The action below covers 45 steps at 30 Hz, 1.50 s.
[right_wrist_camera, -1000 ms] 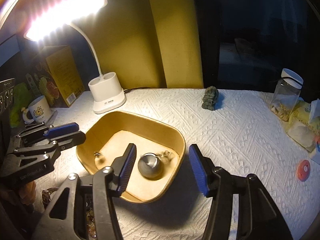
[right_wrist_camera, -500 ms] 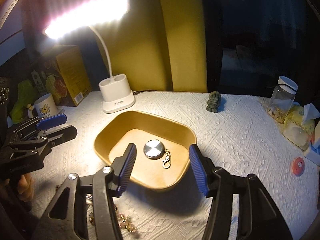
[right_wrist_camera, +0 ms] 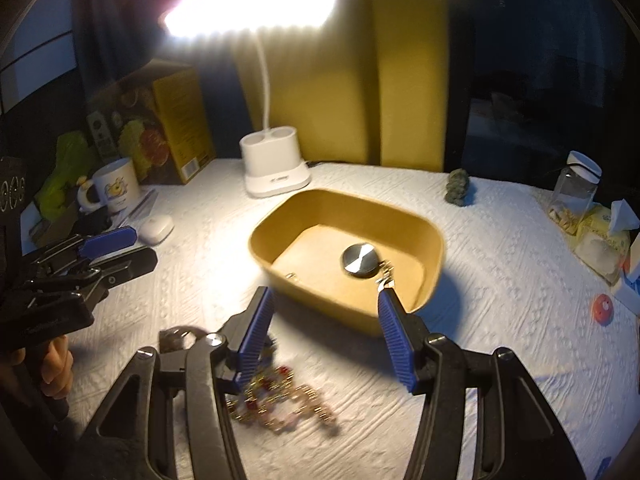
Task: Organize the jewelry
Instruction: 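Grasp the black-strap watch with the right tool, then grasp the brown leather-strap watch with the left tool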
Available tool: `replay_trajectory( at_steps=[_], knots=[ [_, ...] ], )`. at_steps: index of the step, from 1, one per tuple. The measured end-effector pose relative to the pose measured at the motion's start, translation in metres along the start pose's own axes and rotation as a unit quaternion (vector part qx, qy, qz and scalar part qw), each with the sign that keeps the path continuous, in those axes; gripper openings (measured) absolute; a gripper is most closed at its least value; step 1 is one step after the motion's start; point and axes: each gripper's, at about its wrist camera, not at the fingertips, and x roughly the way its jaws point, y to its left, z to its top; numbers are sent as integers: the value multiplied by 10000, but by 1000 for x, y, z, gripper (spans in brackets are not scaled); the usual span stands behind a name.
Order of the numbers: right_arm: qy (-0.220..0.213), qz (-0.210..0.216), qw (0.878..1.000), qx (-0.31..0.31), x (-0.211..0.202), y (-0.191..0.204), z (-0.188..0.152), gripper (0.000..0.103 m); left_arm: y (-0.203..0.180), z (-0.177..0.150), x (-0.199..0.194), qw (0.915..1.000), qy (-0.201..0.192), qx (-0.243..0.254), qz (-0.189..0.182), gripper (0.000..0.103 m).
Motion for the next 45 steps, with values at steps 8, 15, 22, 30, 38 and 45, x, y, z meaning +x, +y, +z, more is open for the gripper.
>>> replay_trajectory(
  at_steps=[8, 15, 22, 30, 38, 45],
  knots=[
    [145, 76, 9997, -158, 9, 30, -8, 52, 26, -22, -13, 9997, 65, -234, 67, 61],
    [340, 174, 9990, -220, 24, 43, -14, 49, 42, -31, -20, 9991, 73, -393, 112, 61],
    [291, 246, 9982, -467, 22, 50, -18, 18, 39, -34, -20, 9989, 168, -421, 69, 61],
    [-223, 87, 9986, -480, -7, 37, -10, 16, 7, -26, -19, 9994, 218, -203, -170, 61],
    [-298, -5, 9994, -177, -19, -1, -18, 16, -33, -22, -7, 9985, 404, 158, -336, 61],
    [-305, -52, 9995, 57, -25, -28, -29, 17, -59, -24, 6, 9970, 593, 444, -225, 61]
  ],
)
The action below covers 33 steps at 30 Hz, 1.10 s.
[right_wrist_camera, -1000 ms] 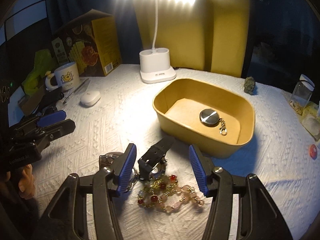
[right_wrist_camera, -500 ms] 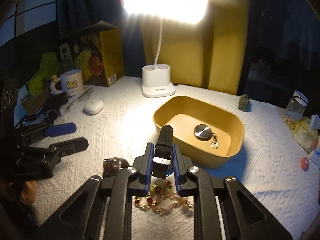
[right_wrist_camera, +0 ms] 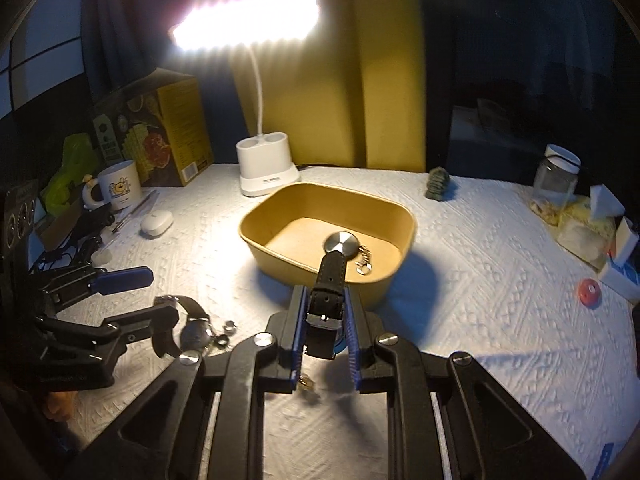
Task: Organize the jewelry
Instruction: 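Grasp the brown leather-strap watch with the left tool, then lower both held watches into the tan tray and open both tools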
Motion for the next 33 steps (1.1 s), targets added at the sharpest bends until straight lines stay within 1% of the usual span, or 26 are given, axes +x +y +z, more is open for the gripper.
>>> replay_trajectory(
  at_steps=[5, 6, 8, 12, 17, 27, 33],
  knots=[
    [-19, 17, 9999, 131, -4, -16, -7, 17, -10, -3, 13, 9994, 209, 151, 225, 61],
    [-25, 16, 9999, 148, -5, -18, -8, 17, -10, -4, 14, 9992, 237, 171, 267, 55],
    [-36, 18, 9998, 193, -7, -23, -10, 17, -12, -5, 17, 9988, 276, 200, 338, 41],
    [-62, 22, 9997, 244, -10, -31, -12, 17, -12, -2, 15, 9986, 245, 239, 399, 26],
    [-133, 26, 9995, 302, -13, -37, -8, 17, -11, 0, 14, 9988, 254, 159, 379, 26],
    [-258, 28, 9993, 285, -16, -42, 8, 17, -13, 18, 0, 9991, 54, 219, 370, 26],
    [-444, 26, 9988, 212, -23, -42, 25, 17, -11, 32, -5, 9991, -71, 239, 333, 26]
  ],
)
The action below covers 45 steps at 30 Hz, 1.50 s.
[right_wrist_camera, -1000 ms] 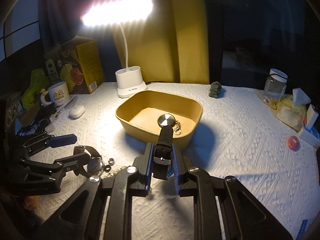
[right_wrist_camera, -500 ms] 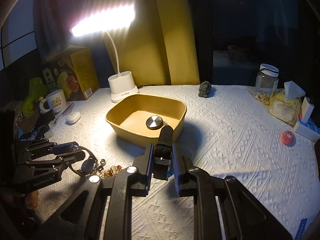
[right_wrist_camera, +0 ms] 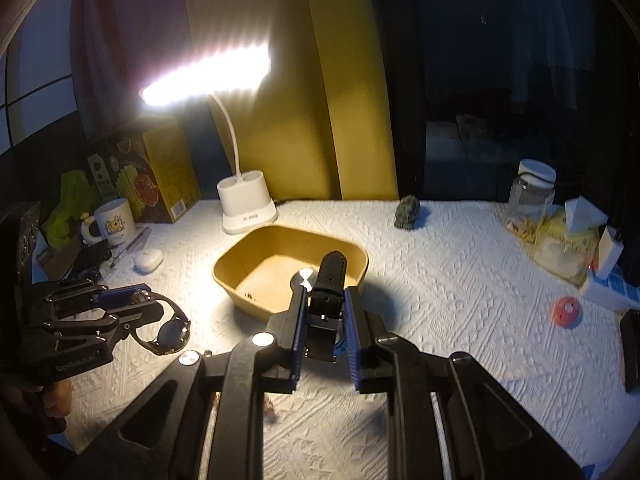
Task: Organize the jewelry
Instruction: 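Lower both held watches into the tan tray and open both tools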
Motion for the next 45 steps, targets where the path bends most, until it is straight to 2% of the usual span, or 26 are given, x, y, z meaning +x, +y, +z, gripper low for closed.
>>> replay_trajectory(
  at_steps=[11, 20, 28, 35, 37, 39, 45],
  knots=[
    [30, 102, 9999, 1, 27, -4, 21, 17, 7, 32, 5, 9996, -246, 104, -58, 26],
    [162, 267, 9995, 3, 53, -1, 28, 17, 1, 67, 22, 9979, -490, 403, -161, 26],
    [162, 256, 9995, 111, 60, -12, 27, 17, -4, 82, 61, 9982, -246, 401, -364, 26],
    [258, 159, 9993, 229, 64, -25, 21, 17, -9, 85, 77, 9975, -189, 481, -477, 27],
    [285, 157, 9992, 234, 64, -26, 19, 17, -11, 88, 75, 9971, -236, 553, -457, 33],
    [308, 142, 9992, 220, 64, -25, 19, 17, -10, 89, 73, 9972, -292, 549, -412, 51],
    [310, 119, 9993, 146, 59, -17, 17, 17, -1, 85, 60, 9979, -377, 400, -348, 53]
  ],
)
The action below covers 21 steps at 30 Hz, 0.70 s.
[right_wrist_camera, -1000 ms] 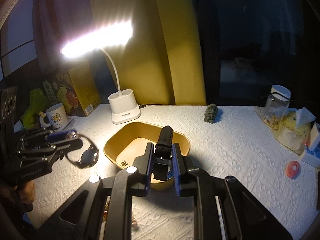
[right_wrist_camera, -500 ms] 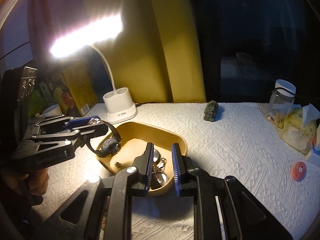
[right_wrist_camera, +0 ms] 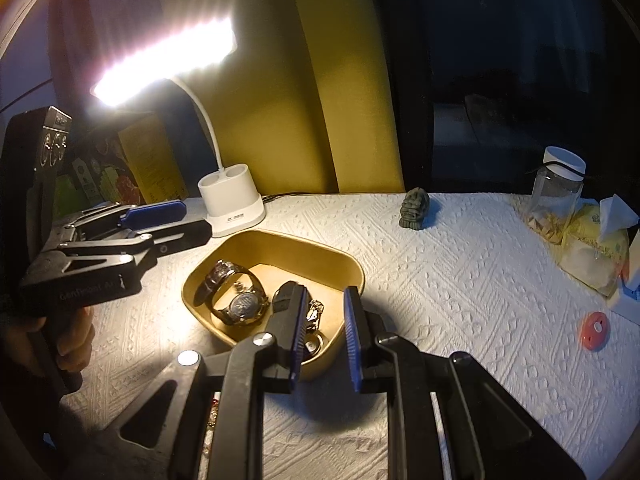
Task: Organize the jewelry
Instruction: 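Lower both held watches into the tan tray and open both tools, then grasp the pink beaded bracelet with the right tool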
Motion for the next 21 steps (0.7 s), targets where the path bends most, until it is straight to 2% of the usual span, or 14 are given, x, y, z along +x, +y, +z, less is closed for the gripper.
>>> replay_trajectory(
  at_steps=[21],
  knots=[
    [251, -168, 9992, -256, -27, 45, -36, 17, 19, -63, -52, 9985, -55, -529, -114, 53]
  ],
)
